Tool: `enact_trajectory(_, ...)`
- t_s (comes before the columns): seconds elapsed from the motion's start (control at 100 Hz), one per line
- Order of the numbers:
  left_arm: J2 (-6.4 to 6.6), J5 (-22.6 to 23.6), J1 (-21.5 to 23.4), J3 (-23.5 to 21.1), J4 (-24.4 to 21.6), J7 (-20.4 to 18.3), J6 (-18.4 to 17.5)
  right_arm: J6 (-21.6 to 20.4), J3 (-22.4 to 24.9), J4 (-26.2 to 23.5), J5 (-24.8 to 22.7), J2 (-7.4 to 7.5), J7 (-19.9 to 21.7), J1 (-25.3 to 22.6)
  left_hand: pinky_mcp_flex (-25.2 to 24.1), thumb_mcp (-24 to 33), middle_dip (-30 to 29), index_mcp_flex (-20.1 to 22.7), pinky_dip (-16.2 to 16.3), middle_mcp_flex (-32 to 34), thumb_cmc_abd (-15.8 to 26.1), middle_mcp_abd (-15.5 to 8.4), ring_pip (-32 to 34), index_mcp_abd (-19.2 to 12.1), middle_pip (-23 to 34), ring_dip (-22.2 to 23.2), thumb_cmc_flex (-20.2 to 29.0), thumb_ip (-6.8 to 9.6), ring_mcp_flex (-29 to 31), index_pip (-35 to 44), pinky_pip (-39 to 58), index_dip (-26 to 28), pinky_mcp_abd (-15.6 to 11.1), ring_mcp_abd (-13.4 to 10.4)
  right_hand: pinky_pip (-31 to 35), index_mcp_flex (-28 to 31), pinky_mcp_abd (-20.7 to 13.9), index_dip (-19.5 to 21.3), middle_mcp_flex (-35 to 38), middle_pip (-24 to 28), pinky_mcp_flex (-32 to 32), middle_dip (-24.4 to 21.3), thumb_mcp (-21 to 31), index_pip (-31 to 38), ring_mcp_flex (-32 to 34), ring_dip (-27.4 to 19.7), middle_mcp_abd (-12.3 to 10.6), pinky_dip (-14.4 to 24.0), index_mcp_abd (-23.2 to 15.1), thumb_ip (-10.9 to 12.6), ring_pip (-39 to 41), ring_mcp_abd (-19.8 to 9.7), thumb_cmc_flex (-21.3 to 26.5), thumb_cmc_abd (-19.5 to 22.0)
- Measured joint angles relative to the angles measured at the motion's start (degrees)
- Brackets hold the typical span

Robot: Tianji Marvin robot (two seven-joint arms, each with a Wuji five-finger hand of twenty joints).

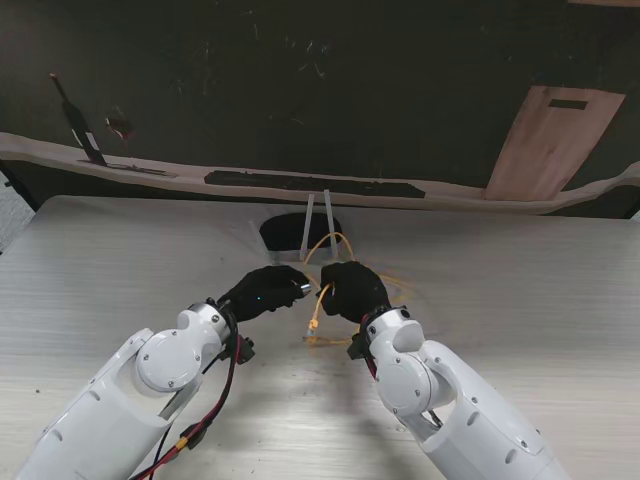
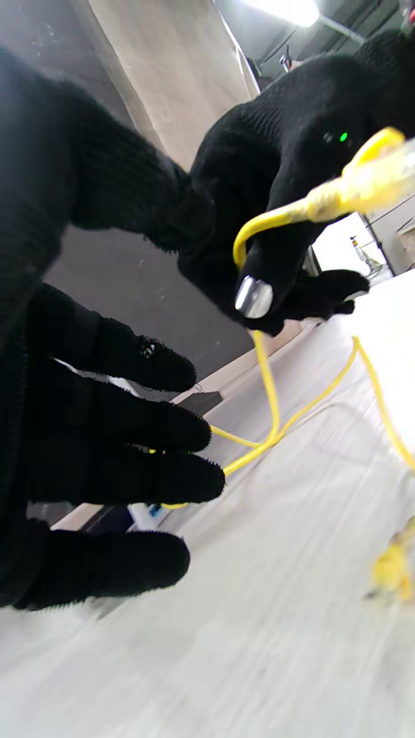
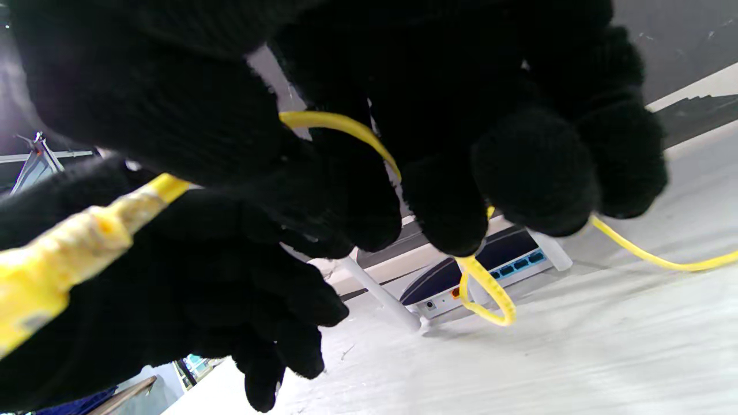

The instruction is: Untangle the Ethernet cable and plug it into the router

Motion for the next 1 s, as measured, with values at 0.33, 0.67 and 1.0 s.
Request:
enact_trajectory(0.33,-0.45,-3.3,-1.2,2.1,0.7,-1.9,-0.3,1.0,-1.0,0.4,0.4,0.21,-0.7,0.6,0.4,1.9,0.0,0.1,0.0,0.1,-2.7,0.1,-0.7,0.0,0.0,-2.1,0.0,0.01,0.0,0.7,0.0,0.0,0.0,0.0,0.2,0.0,0.1,0.6,0.2,0.1,0.7,0.1,0.0,0.0,0.0,0.6,0.0,0.2,0.4,0.0,1.0,0.1,0.0,0.6)
enact_trajectory(0.67,0.86,-3.1,-1.3,2.1,-0.1,-6.3,-1.2,3.2,-2.9,3.4,0.9,-0.65,-2.6,3.1,1.7,14.0,0.0,-7.4,-2.0,0.8,-10.0,-0.6,-1.4,6.7,0.0,-4.2,-0.6,0.75,2.3,1.2,-0.1,1.0,-0.9,0.0,0.3,0.8,0.2,1.3,0.3,0.2,1.2,0.1,-0.2,1.1,0.0,0.6,0.0,0.6,0.6,-0.7,1.5,0.1,-1.3,-0.2)
enact_trajectory(1.0,1.0,-1.6,-1.2,2.3,-0.8,-5.4,-0.2,3.7,-3.5,4.9,2.1,-1.43,-3.5,4.3,7.1,23.9,0.0,-9.1,-2.1,6.0,-11.9,-1.5,0.6,8.7,2.9,-4.6,7.4,0.75,9.4,1.2,0.0,2.9,-2.6,0.0,0.3,0.9,0.2,1.3,0.3,0.5,1.2,0.1,-1.1,1.1,0.1,0.6,0.0,0.6,0.6,-1.3,1.5,0.1,-1.5,-1.0)
